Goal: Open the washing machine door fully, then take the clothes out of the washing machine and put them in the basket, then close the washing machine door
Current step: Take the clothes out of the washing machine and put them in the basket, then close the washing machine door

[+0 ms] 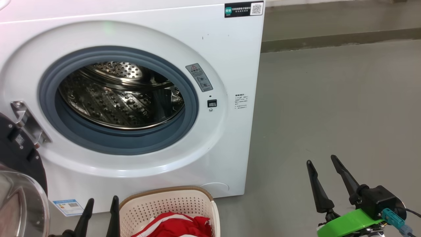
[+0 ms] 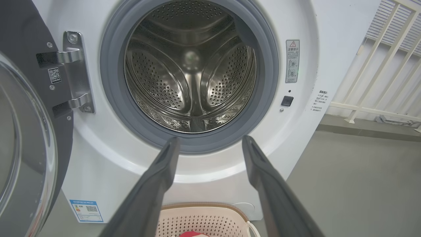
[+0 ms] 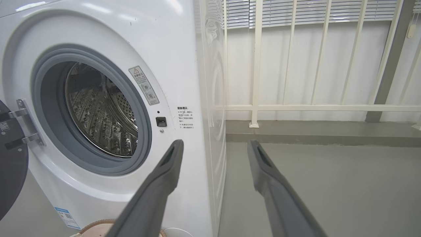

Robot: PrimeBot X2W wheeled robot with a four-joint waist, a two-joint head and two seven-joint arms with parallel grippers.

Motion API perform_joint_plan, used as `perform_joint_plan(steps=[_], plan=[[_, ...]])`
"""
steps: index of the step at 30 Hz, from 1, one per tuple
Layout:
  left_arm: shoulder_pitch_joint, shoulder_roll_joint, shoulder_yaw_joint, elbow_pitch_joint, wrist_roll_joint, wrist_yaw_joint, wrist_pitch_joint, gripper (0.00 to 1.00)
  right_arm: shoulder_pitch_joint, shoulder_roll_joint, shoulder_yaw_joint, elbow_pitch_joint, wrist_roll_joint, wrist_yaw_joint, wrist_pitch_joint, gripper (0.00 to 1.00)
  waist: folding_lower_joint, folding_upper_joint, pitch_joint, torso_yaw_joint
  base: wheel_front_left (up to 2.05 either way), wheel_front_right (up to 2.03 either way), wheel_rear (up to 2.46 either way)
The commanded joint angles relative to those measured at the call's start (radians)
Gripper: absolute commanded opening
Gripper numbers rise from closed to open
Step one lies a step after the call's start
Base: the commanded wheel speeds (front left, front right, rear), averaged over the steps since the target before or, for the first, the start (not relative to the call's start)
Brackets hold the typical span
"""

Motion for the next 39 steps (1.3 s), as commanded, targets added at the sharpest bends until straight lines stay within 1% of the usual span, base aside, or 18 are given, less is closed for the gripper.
perform_joint_plan(steps=[1, 11, 15, 22, 32, 39], plan=[[-0.009, 0.008, 0.036, -0.037, 0.01, -0.007, -0.012, 1.0, -0.016, -0.001, 0.015, -0.03, -0.013, 0.006, -0.006, 1.0, 0.0, 0.0, -0.003, 0.004, 0.0, 0.0, 0.0], [0.021, 0.0, 0.042, -0.063, 0.01, -0.005, -0.012, 1.0, -0.009, -0.001, 0.015, -0.03, -0.016, 0.006, -0.006, 1.0, 0.0, 0.0, -0.009, 0.013, 0.0, 0.0, 0.0], [0.025, -0.001, 0.046, -0.077, 0.012, 0.006, -0.012, 1.0, -0.008, -0.001, 0.021, -0.025, -0.016, 0.006, -0.006, 1.0, 0.0, 0.0, -0.013, 0.011, 0.0, 0.0, 0.0], [0.037, -0.002, 0.027, -0.119, -0.009, -0.002, -0.012, 1.0, -0.005, -0.001, 0.02, -0.021, -0.018, 0.006, -0.006, 1.0, 0.0, 0.0, -0.015, 0.009, 0.0, 0.0, 0.0], [0.045, 0.001, 0.018, -0.138, 0.023, -0.003, -0.012, 1.0, -0.003, -0.001, 0.016, -0.016, -0.017, 0.006, -0.006, 1.0, 0.0, 0.0, -0.018, 0.012, -0.02, 0.03, -0.01], [0.047, 0.001, 0.018, -0.134, 0.029, 0.0, -0.012, 1.0, -0.006, -0.001, 0.016, -0.017, -0.014, 0.006, -0.006, 1.0, 0.0, 0.0, -0.015, 0.013, -0.29, 0.99, -0.69]])
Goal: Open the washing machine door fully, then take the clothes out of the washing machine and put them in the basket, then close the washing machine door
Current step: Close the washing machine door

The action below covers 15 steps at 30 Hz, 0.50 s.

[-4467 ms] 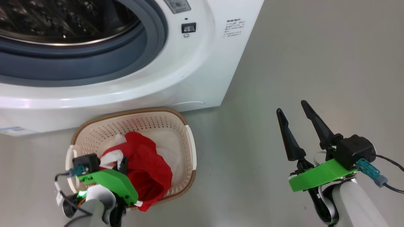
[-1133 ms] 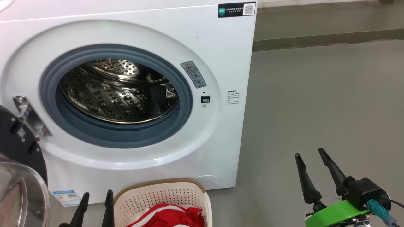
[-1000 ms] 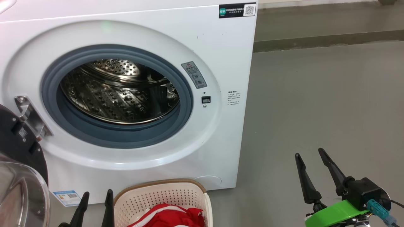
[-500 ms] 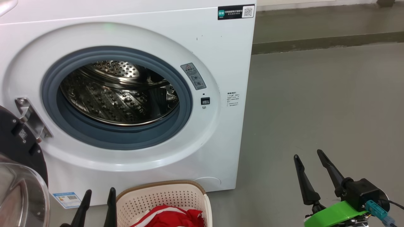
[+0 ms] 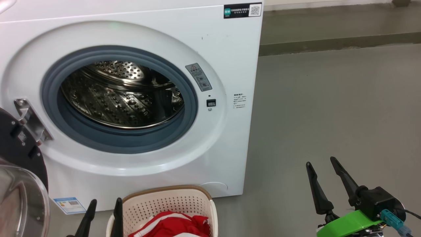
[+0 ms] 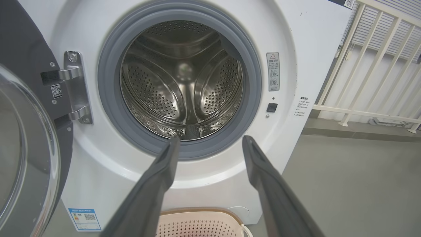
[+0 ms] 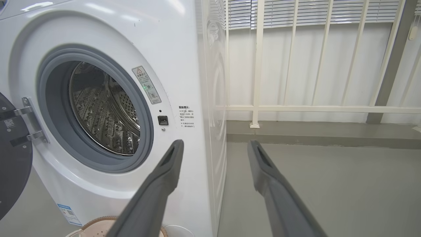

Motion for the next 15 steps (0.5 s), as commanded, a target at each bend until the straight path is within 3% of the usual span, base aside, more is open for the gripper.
perform_joint_plan(steps=[1, 6, 15], plan=[[-0.018, 0.006, 0.03, -0.025, 0.001, 0.0, -0.012, 1.0, -0.015, -0.006, 0.021, -0.024, -0.005, 0.006, -0.006, 1.0, 0.0, -0.0001, 0.0, 0.0, -0.54, 1.84, -1.31], [-0.019, 0.006, 0.03, -0.021, -0.003, 0.0, -0.012, 1.0, -0.016, -0.006, 0.022, -0.023, -0.003, 0.006, -0.006, 1.0, 0.0, -0.0001, 0.002, 0.002, -1.09, 2.1, -1.02], [-0.018, 0.01, 0.04, -0.015, -0.016, 0.005, -0.012, 1.0, -0.016, -0.006, 0.018, -0.016, -0.001, 0.006, -0.006, 1.0, 0.0, -0.0001, 0.003, 0.005, -2.04, 2.19, -0.15]])
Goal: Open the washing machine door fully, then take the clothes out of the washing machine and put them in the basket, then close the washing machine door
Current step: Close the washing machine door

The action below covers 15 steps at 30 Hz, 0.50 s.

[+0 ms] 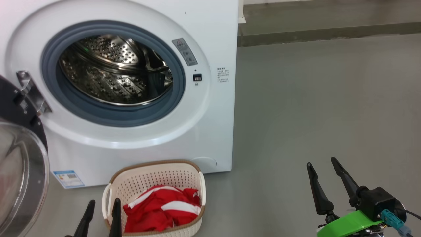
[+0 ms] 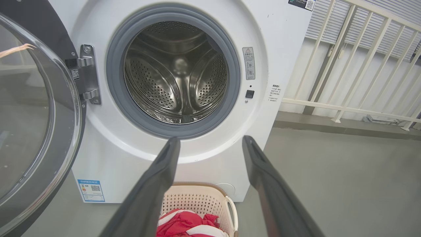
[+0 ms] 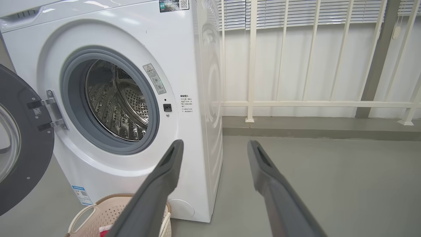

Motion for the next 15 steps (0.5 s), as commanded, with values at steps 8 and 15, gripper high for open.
perform_joint_plan(steps=[8, 15], plan=[[-0.025, 0.011, 0.032, -0.019, -0.011, 0.004, -0.012, 1.0, -0.02, -0.007, 0.025, -0.014, -0.001, 0.006, -0.006, 1.0, 0.0, -0.0001, 0.004, 0.004, -1.47, 1.47, 0.0], [-0.028, 0.011, 0.033, -0.013, -0.009, 0.006, -0.012, 1.0, -0.023, -0.007, 0.024, -0.01, -0.004, 0.006, -0.006, 1.0, 0.0, -0.0001, 0.001, 0.006, -0.45, 0.45, 0.0]])
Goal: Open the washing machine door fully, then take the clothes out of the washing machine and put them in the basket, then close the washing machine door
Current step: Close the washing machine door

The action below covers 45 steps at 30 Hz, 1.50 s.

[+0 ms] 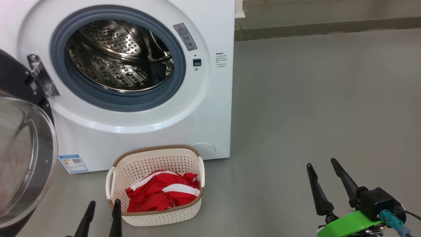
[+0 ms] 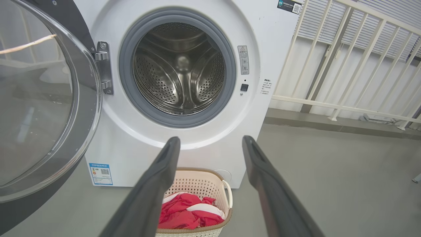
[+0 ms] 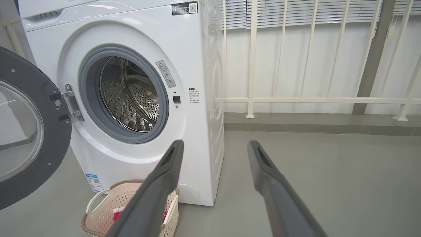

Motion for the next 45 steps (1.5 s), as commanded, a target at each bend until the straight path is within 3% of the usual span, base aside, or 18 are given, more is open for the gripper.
perform_joint_plan(steps=[1, 20, 45], plan=[[-0.028, 0.01, 0.034, -0.019, 0.003, 0.006, -0.012, 1.0, -0.023, -0.007, 0.023, -0.021, -0.004, 0.006, -0.006, 1.0, 0.0, 0.0, -0.002, 0.001, 0.0, 0.0, 0.0], [-0.019, 0.01, 0.044, -0.029, 0.017, 0.017, -0.012, 1.0, -0.009, -0.007, 0.026, -0.027, 0.001, 0.006, -0.006, 1.0, 0.0, 0.0, -0.008, 0.061, 0.0, 0.0, 0.0], [0.016, 0.037, 0.068, -0.089, 0.05, 0.084, 0.002, 1.0, 0.005, -0.007, 0.066, -0.032, 0.031, 0.006, -0.006, 1.0, 0.0, 0.0, -0.043, 0.313, 0.0, 0.0, 0.0]])
